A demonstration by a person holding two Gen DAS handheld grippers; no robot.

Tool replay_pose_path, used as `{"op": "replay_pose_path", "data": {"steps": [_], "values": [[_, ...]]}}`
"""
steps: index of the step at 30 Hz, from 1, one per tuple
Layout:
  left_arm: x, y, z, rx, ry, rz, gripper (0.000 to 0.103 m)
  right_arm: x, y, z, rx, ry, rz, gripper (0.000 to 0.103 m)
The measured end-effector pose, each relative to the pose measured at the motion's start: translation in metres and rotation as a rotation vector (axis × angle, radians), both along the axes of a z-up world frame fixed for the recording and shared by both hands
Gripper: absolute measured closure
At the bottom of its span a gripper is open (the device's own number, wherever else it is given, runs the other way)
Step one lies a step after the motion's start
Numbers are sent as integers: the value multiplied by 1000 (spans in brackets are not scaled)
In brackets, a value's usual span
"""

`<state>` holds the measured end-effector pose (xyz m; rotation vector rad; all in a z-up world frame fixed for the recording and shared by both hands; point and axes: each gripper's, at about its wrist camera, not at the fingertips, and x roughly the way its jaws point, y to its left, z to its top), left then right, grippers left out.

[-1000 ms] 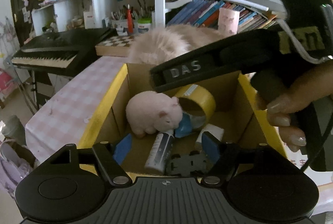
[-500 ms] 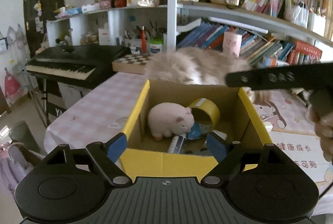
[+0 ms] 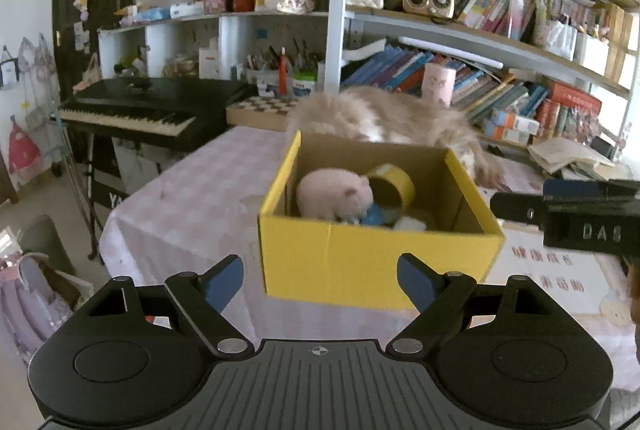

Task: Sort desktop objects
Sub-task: 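Lift both grippers out of the box and move back over the table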

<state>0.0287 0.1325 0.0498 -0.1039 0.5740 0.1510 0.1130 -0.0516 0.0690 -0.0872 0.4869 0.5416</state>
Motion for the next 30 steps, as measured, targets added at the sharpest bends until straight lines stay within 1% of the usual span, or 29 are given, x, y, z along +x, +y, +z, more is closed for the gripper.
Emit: {"op": "replay_pose_path", "data": {"steps": [7,15,25,30], "values": [[-28,-3,-12,-27,30,1,16,-43,-2,-22,-23,60,1,27],[-54,-6,-25,-32,75,6,16,-75,0,-39,-57,101,21,27],[-70,-9,-35,-25,105,-23,16,-96,2,-53,-77,143,27,27],[-74,-12,-40,-43,115,-32,16,-103,0,-57,-89,160,16,27]]}}
